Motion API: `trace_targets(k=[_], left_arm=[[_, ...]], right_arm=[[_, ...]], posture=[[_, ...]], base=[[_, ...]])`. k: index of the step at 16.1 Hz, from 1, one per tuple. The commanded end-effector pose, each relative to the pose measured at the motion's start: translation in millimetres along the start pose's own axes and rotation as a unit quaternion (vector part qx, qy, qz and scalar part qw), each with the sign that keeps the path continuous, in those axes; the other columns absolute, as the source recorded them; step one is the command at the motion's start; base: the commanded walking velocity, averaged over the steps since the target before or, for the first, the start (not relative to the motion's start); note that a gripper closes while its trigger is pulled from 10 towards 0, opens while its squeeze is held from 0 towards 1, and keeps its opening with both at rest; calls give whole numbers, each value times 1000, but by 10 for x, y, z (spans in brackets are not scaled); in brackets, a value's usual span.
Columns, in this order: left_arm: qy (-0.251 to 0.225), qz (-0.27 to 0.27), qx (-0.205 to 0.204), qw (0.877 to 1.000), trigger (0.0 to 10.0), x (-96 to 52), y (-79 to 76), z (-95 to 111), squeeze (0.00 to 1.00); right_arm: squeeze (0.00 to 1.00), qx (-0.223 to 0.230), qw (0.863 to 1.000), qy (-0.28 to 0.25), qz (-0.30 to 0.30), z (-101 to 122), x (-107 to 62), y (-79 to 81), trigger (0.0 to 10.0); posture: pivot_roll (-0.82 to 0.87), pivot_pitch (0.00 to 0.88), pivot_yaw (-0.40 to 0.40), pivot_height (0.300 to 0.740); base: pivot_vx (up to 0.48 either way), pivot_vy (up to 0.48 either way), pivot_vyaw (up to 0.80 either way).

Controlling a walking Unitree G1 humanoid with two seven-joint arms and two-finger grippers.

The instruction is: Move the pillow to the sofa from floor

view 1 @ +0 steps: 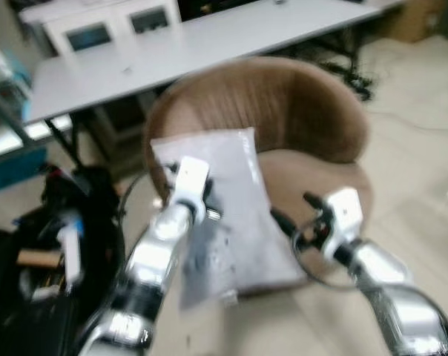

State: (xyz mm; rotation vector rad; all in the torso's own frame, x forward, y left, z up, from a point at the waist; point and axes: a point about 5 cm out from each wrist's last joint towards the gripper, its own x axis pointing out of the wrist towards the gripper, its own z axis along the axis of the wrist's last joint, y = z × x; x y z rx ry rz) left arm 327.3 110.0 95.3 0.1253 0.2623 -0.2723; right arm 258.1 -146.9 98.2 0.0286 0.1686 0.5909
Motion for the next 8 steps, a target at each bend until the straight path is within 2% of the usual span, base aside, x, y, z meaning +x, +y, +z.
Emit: trace_targets(k=[1,8], left_arm=[[-28,2,1,1000,10000,12,-9,130,0],[-29,1,6,1000,10000,7,4,134,0]], right_arm=[[0,-7,1000,4,1,6,-22,-14,10000],[0,-5,1000,3,11,-21,1,28,10000]], posture=[[-190,0,136,740],[-183,0,139,740]], base=[[480,0,0],[480,0,0]])
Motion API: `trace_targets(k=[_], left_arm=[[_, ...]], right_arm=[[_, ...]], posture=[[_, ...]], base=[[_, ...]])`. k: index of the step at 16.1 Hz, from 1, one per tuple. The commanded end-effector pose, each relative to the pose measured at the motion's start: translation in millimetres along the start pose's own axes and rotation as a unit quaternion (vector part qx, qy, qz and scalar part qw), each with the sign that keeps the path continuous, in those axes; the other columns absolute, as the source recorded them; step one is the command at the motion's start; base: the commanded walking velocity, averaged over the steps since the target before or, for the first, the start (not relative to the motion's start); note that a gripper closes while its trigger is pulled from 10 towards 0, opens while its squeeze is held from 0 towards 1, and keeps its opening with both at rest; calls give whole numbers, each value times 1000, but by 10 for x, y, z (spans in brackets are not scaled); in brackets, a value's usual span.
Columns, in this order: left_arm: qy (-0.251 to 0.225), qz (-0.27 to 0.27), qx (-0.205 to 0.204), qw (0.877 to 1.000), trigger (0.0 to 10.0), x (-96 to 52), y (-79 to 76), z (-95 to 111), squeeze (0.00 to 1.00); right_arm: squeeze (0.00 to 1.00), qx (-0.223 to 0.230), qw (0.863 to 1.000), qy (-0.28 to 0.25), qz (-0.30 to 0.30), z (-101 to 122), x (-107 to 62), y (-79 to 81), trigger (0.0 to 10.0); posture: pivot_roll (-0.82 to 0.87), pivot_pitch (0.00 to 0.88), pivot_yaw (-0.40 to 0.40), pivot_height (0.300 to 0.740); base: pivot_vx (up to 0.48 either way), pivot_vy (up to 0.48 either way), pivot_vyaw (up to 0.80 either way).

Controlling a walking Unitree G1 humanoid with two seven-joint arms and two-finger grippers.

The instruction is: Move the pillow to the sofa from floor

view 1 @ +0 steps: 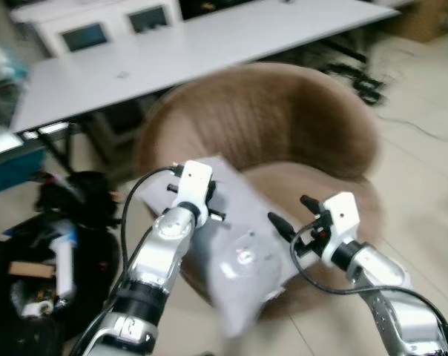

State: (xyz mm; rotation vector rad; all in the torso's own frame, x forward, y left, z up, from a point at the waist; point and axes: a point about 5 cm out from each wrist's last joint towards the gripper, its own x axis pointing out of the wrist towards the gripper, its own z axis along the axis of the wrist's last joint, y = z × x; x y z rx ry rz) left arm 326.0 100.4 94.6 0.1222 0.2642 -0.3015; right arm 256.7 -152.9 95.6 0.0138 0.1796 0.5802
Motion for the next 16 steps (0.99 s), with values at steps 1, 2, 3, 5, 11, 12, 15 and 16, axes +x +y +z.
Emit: trace_targets(k=[1,2,3,5,11,12,15,16], left_arm=[[-29,15,6,999,10000,-7,105,130,0],[-29,16,5,999,10000,-4,108,131,0],[-29,16,5,999,10000,-3,107,131,0],[-26,18,10,999,10000,0,113,128,0],[-7,10,42,999,10000,11,93,80,0],[15,-2,72,997,10000,51,156,28,0],[73,-33,167,983,10000,168,330,-216,0],[73,-21,195,978,10000,190,423,-214,0]], right_arm=[[0,0,1000,-7,19,13,50,79,10000],[0,0,1000,-8,21,12,58,80,10000],[0,-1,1000,-8,21,10,61,81,10000],[0,-1,1000,-8,23,7,62,82,10000],[0,-2,1000,-6,29,-3,77,110,10000],[0,-1,1000,-6,28,-4,74,104,10000],[0,2,1000,-4,28,-16,74,116,10000],[0,2,1000,-4,29,-18,67,129,10000]], posture=[[-183,0,140,740],[-180,0,140,740],[-180,0,140,740],[-179,0,139,740],[-185,0,144,740],[-182,0,138,740],[-182,0,138,740],[-191,0,142,740]], base=[[480,0,0],[480,0,0],[480,0,0],[480,0,0],[160,0,0],[0,0,0],[0,0,0],[0,0,0]])
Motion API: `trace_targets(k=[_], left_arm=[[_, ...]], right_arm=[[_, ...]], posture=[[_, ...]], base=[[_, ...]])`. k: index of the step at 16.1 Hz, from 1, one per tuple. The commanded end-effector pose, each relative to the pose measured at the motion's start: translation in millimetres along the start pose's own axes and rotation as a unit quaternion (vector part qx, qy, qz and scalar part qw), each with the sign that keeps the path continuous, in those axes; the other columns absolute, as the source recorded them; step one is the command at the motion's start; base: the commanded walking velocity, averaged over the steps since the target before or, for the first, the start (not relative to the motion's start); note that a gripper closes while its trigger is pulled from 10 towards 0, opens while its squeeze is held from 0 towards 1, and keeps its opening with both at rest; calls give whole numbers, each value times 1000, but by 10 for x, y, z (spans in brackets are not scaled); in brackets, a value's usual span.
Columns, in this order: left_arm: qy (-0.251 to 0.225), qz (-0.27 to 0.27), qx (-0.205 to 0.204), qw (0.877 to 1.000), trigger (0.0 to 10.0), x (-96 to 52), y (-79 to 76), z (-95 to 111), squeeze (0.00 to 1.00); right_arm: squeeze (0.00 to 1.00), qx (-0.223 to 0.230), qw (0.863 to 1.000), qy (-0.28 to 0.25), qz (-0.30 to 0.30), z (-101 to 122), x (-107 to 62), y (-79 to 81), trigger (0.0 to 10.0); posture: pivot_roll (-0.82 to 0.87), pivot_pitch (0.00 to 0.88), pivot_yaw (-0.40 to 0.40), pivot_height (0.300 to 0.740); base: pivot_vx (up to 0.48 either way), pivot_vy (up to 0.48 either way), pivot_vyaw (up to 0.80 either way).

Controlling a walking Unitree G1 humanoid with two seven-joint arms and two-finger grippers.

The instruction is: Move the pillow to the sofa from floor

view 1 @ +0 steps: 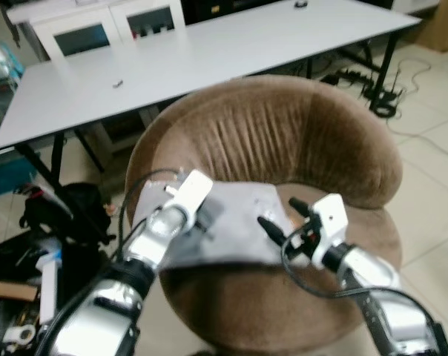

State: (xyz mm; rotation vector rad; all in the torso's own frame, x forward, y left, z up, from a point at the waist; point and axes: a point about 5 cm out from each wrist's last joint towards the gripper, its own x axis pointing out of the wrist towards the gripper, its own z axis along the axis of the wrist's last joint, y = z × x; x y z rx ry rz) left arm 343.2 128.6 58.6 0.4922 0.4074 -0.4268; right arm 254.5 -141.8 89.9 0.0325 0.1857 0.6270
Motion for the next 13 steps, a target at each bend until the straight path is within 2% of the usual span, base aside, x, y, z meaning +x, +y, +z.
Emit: trace_targets(k=[1,4,7,10,13], left_arm=[[-6,30,24,999,10000,-17,225,67,0],[12,35,35,999,10000,11,391,134,0],[17,26,53,998,10000,42,365,184,0],[36,22,128,991,10000,78,330,255,0],[44,28,157,986,10000,82,346,273,0]], right_arm=[[0,-5,1000,-3,5,29,-2,32,10000],[0,-5,1000,8,-7,-6,-144,23,10000],[0,-5,1000,8,-13,1,-190,29,10000],[0,-1,1000,10,-24,-5,-261,62,10000],[0,2,1000,12,-29,-15,-300,92,10000]], posture=[[-196,0,142,740],[-247,0,152,740],[-268,0,163,740],[-300,0,188,740],[-316,0,202,740]], base=[[0,0,0],[0,0,0],[0,0,0],[0,0,0],[0,0,0]])
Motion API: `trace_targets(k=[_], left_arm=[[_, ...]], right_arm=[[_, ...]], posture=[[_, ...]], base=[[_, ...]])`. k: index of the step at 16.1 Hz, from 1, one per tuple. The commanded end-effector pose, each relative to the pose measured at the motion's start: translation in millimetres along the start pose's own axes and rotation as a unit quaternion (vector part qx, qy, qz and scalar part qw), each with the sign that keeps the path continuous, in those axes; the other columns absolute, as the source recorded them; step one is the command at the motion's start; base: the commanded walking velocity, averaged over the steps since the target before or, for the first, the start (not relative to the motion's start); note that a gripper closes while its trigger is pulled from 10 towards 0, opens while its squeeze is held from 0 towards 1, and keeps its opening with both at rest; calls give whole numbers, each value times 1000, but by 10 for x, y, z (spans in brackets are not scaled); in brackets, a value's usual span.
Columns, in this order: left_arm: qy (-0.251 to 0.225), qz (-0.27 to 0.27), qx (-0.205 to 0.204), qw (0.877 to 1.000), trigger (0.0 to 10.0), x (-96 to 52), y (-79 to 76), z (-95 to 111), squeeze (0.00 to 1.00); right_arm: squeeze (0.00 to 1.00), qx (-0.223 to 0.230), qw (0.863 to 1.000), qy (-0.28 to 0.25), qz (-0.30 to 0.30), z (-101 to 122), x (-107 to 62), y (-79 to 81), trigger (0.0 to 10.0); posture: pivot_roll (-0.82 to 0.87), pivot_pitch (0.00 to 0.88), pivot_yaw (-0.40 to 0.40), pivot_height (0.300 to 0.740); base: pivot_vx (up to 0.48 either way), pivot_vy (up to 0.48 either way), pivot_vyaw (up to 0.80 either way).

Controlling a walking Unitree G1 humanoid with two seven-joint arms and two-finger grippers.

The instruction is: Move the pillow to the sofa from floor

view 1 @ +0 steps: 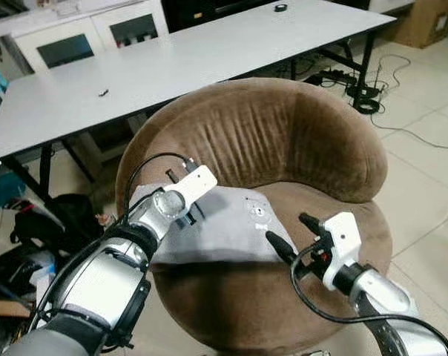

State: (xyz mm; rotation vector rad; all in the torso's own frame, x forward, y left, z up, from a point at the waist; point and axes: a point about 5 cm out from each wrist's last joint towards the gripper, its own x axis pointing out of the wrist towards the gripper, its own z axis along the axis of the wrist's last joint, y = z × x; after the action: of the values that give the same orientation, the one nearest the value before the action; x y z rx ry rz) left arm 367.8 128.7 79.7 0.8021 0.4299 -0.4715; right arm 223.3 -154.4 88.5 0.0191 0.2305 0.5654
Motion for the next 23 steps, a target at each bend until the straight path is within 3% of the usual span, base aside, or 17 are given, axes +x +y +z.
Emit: trace_targets(k=[1,2,3,4,9,12,13,17,20,21,22,23], left_arm=[[10,24,18,999,10000,-23,144,-8,0],[14,19,30,999,10000,-19,130,-10,0],[15,19,39,999,10000,-18,124,-7,169],[14,19,53,998,10000,-12,108,5,1000],[6,11,71,997,10000,8,54,83,1000],[8,11,36,999,10000,12,60,106,1000],[3,3,18,1000,10000,15,49,123,0],[-4,20,0,1000,10000,14,88,156,0],[-13,25,-54,998,10000,13,103,174,0],[-50,29,-167,984,10000,13,119,250,0],[-65,30,-212,975,10000,12,127,275,0],[-116,31,-302,946,10000,-3,152,330,0]], right_arm=[[0,1,1000,-9,-3,55,-9,26,10000],[0,3,1000,-7,-7,49,-32,36,10000],[0,3,1000,-6,-8,46,-40,39,10000],[0,4,1000,-5,-11,41,-53,45,10000],[0,6,1000,-3,-14,39,-60,78,10000],[0,8,1000,-2,-16,32,-56,98,10000],[0,9,1000,-3,-16,34,-44,94,10000],[0,6,1000,-15,-15,67,4,71,10000],[0,-5,1000,-27,-9,109,80,68,10000],[0,-10,999,-30,-16,123,179,54,10000],[0,-11,999,-31,-19,128,212,48,10000],[0,-10,999,-39,-23,153,315,49,10000]], posture=[[-329,0,211,740],[-332,0,213,740],[-334,0,215,740],[-339,0,218,740],[-342,0,223,740],[-347,0,229,740],[-344,0,228,740],[-331,0,223,740],[-319,0,220,740],[-316,0,226,740],[-316,0,226,740],[-309,0,230,740]], base=[[0,0,0],[0,0,0],[0,0,0],[0,0,0],[0,0,0],[0,0,0],[0,0,0],[0,0,0],[0,0,0],[0,0,0],[0,0,0],[0,0,0]])
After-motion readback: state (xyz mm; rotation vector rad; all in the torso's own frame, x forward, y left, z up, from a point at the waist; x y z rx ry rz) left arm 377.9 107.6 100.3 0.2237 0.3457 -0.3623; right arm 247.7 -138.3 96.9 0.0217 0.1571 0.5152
